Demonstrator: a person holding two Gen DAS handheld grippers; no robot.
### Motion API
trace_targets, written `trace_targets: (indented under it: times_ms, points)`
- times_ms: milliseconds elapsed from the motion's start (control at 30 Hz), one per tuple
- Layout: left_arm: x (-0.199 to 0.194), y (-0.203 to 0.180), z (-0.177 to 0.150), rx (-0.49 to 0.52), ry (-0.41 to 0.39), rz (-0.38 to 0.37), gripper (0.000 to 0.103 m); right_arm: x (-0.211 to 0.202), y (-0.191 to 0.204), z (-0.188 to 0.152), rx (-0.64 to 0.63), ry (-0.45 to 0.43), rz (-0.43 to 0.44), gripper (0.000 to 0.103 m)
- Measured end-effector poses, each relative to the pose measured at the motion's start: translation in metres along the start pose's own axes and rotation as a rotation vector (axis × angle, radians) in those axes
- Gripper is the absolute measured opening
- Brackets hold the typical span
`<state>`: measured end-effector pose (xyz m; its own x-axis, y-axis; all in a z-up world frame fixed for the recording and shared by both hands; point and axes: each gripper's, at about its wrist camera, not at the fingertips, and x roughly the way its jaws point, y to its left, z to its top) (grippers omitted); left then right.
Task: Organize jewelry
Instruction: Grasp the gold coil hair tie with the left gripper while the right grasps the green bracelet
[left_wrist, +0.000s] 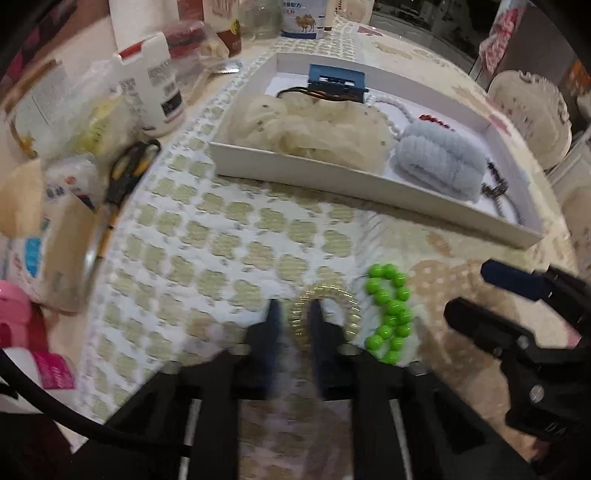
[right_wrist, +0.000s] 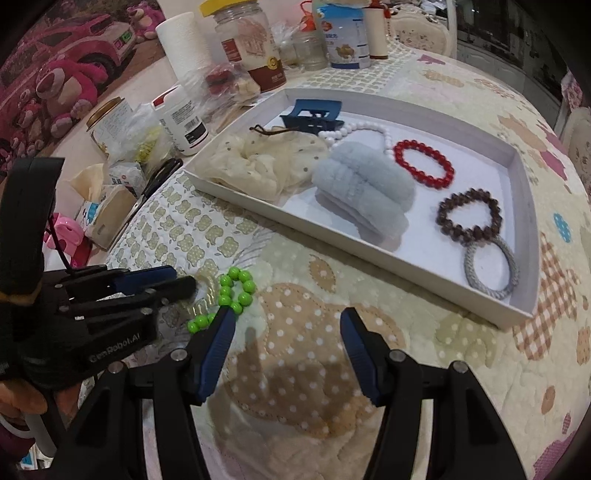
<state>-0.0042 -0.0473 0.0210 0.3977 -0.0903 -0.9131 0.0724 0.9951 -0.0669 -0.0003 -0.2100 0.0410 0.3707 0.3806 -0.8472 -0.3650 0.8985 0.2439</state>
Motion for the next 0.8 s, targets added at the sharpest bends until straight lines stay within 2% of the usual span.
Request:
trace_targets:
  times_ms: [100,167,367,500,567,700,800]
  points:
    - [-0.004,0.015,-0.002,-0.035,0.009,-0.025,0.006,0.009,0.007,0.004,-0.026,0.009,0.008,0.059]
    - [-0.009,0.026,-0.003,-0.051,0.003,-0.01,0.005,0.017,0.014,0.008,-0.051,0.024,0.014,0.049]
    - [-0.021,0.049,-0.005,-0.092,-0.015,-0.007,0.005,0.037,0.028,0.018,-0.114,0.044,-0.018,0.028]
    - [-0.022,0.055,-0.007,-0.105,-0.016,-0.005,0.005,0.04,0.035,0.019,-0.158,0.038,-0.025,0.024]
    - [-0.022,0.053,-0.006,-0.102,-0.016,-0.004,0.005,0.041,0.037,0.019,-0.171,0.04,-0.012,0.009]
    - [-0.025,0.047,-0.004,-0.092,-0.026,-0.007,0.005,0.035,0.034,0.016,-0.159,0.04,0.009,0.009]
    - [-0.031,0.042,0.0,-0.083,-0.041,-0.012,0.005,0.02,0.024,0.017,-0.098,0.007,0.068,0.009]
